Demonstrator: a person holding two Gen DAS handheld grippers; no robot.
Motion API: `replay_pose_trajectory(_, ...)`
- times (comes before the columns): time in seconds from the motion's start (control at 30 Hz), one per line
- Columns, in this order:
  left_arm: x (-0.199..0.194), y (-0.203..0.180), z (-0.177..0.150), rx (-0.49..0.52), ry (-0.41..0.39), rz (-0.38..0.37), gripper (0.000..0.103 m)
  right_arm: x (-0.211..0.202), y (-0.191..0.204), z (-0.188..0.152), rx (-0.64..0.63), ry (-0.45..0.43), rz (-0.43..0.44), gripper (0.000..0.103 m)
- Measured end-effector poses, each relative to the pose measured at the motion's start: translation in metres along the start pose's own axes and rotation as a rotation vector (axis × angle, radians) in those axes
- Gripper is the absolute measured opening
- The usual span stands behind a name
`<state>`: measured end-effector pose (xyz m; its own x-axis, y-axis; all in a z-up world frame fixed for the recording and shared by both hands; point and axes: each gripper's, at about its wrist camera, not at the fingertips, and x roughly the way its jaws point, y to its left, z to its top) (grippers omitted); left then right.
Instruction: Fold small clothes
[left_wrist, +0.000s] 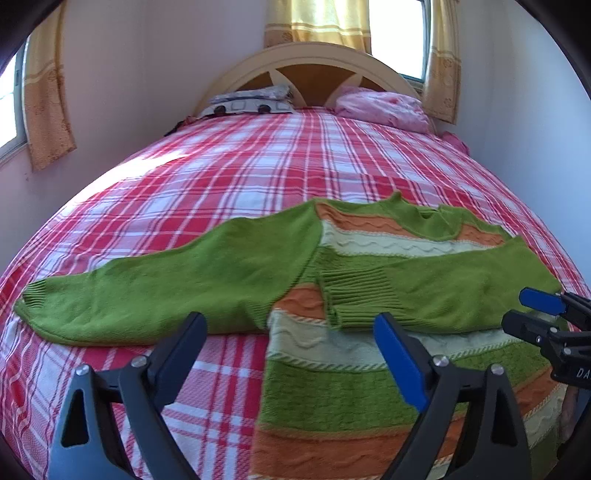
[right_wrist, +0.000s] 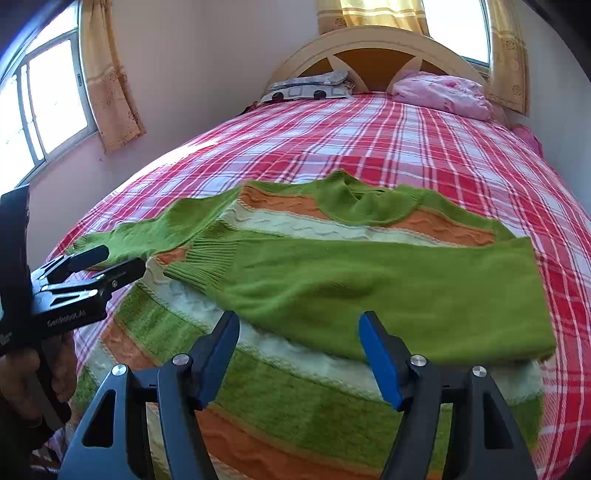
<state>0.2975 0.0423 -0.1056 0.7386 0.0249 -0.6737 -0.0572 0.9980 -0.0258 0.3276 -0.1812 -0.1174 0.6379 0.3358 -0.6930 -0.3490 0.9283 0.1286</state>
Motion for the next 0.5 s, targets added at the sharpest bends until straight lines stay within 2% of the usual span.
replay_pose_trajectory(0.07,0.011,-0.008,0.002,-0.005,0.033,-0.04,0.079,-0.005,-0.008,-0.013,0.001,0.002,-0.033,0.068)
replay_pose_trajectory(0.1,0.018,-0.012,0.003,-0.007,0.058,-0.057,0.075,-0.006,-0.011,-0.02,-0.005,-0.001,-0.046,0.068)
replay_pose_trajectory(0.23,0.045,-0.018,0.004,-0.067,0.163,-0.104,0.071,-0.006,-0.016,-0.039,-0.008,0.005,-0.077,0.068)
replay_pose_trajectory(0.3,0.053,-0.021,0.002,-0.082,0.19,-0.128,0.063,-0.01,-0.018,-0.042,0.005,-0.012,-0.07,0.068)
replay_pose_trajectory(0.33,0.056,-0.023,0.001,-0.083,0.197,-0.122,0.049,-0.012,-0.019,-0.043,0.007,-0.023,-0.072,0.068)
replay_pose_trajectory(0.37,0.055,-0.024,0.0,-0.084,0.179,-0.114,0.031,-0.012,-0.019,-0.044,0.009,-0.026,-0.074,0.069)
replay_pose_trajectory(0.43,0.053,-0.027,0.001,-0.066,0.154,-0.092,0.008,-0.009,-0.02,-0.045,0.012,-0.017,-0.081,0.069)
replay_pose_trajectory(0.5,0.052,-0.025,0.002,-0.064,0.146,-0.094,0.004,-0.007,-0.021,-0.046,0.022,-0.002,-0.083,0.069)
